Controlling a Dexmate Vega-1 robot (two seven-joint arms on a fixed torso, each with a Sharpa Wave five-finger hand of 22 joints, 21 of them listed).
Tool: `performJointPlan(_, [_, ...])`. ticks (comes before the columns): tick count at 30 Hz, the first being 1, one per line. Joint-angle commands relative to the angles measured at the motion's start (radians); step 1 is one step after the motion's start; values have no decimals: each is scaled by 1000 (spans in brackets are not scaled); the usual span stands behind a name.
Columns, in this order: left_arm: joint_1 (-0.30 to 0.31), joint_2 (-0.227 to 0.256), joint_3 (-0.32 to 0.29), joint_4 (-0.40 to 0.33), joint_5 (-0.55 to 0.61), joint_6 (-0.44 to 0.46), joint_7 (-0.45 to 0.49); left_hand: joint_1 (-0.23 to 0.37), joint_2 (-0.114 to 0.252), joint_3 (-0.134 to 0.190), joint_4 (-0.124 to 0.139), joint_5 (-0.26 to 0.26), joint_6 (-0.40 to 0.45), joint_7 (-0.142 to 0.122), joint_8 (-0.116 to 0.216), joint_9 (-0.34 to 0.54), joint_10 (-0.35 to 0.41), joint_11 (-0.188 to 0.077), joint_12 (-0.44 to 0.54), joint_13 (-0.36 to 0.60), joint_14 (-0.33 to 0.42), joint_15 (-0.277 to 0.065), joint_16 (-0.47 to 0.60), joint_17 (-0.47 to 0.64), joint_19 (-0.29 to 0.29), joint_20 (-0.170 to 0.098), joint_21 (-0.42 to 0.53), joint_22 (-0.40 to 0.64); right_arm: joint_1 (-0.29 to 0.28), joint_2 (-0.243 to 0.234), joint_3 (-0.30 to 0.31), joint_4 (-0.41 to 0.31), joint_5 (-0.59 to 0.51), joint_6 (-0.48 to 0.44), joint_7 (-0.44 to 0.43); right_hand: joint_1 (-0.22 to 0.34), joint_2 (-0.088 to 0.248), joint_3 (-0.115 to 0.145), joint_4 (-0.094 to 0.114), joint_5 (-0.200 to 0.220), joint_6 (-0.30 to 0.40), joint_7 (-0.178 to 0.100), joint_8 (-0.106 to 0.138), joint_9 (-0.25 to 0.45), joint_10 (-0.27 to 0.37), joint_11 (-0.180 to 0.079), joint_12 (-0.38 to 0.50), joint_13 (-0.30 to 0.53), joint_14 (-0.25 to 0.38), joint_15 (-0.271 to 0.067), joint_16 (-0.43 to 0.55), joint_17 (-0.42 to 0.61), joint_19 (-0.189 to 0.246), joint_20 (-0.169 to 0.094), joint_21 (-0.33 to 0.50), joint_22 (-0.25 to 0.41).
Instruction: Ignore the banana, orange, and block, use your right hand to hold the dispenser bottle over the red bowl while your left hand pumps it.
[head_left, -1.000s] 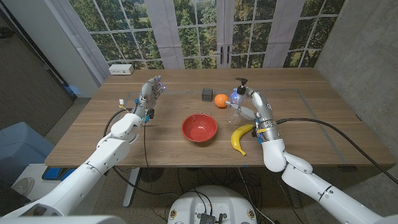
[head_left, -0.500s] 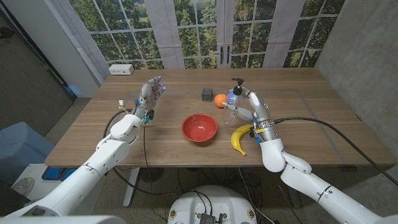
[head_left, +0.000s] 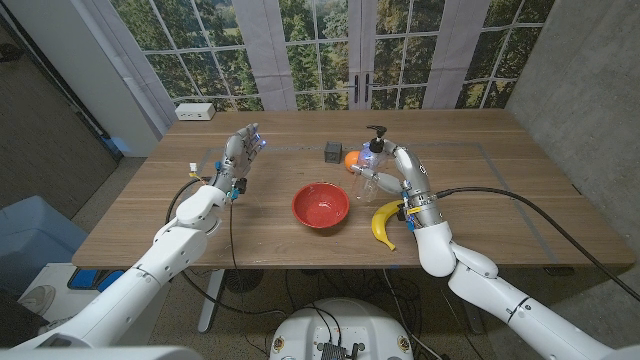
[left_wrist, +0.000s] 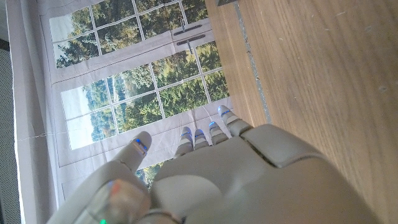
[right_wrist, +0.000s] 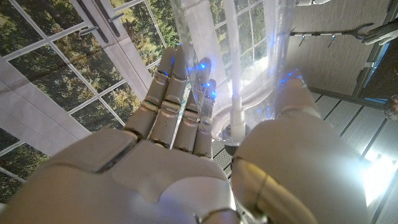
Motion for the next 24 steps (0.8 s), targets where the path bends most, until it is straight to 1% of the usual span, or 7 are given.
performJointPlan(1, [11,3,-6,-2,-7,-9,-6,0,94,5,-4,4,2,-4,0,3,5,1,0,4,3,-48,2,2,4,-34,0,3,5,7,-9,-5,-20,10,9,224,221,50,16,5,212,-172,7,5,136,-131,-6,3,155,-232,-6,7,-7,-135,13,1])
performJointPlan(11, [17,7,-7,-7,-6,-9,-7,0,94,5,-4,4,3,-3,0,3,4,1,0,4,4,-48,2,2,5,-33,0,3,0,0,-9,-36,-51,-24,19,225,221,48,16,5,212,-173,8,5,139,-129,-11,4,158,-232,-13,12,-11,-136,23,-5])
performJointPlan(13, [18,7,-8,-8,-7,-10,-7,0,94,5,-4,4,3,-4,0,3,4,1,0,4,4,-48,2,2,5,-33,0,3,-1,-10,-6,-45,-28,-18,45,225,220,48,16,5,212,-173,7,5,138,-130,-12,6,158,-232,-15,13,-13,-135,25,-6])
performJointPlan(17, [21,7,-8,-8,-9,-11,-10,1,94,5,-4,4,3,-4,0,3,5,2,0,4,4,-48,2,2,4,-33,0,3,-3,-15,-9,-62,-48,-44,57,226,221,47,16,5,212,-173,8,5,138,-130,-13,8,159,-232,-19,14,-14,-136,29,-9])
performJointPlan(20, [22,12,-8,-11,-9,-7,-12,1,94,5,-4,4,2,-3,0,3,5,2,0,4,4,-48,2,2,5,-33,0,3,-5,-18,-14,-84,-85,-91,68,226,220,47,15,5,213,-173,8,5,138,-130,-14,10,159,-232,-21,14,-15,-136,31,-10])
performJointPlan(22, [24,15,-10,-11,-9,-9,-15,1,94,5,-4,4,3,-3,0,3,5,2,0,4,4,-48,2,2,5,-33,0,3,-12,-33,-12,-129,-85,-150,130,227,220,47,15,5,212,-173,8,5,138,-130,-15,11,160,-232,-22,15,-18,-136,32,-11])
performJointPlan(24, [25,16,-11,-12,-7,-11,-13,1,94,5,-4,4,3,-3,0,3,5,1,0,4,4,-47,2,2,5,-33,0,3,-8,-32,-16,-123,-82,-149,126,227,220,46,15,5,212,-173,8,5,139,-130,-16,11,160,-232,-23,16,-20,-135,34,-13])
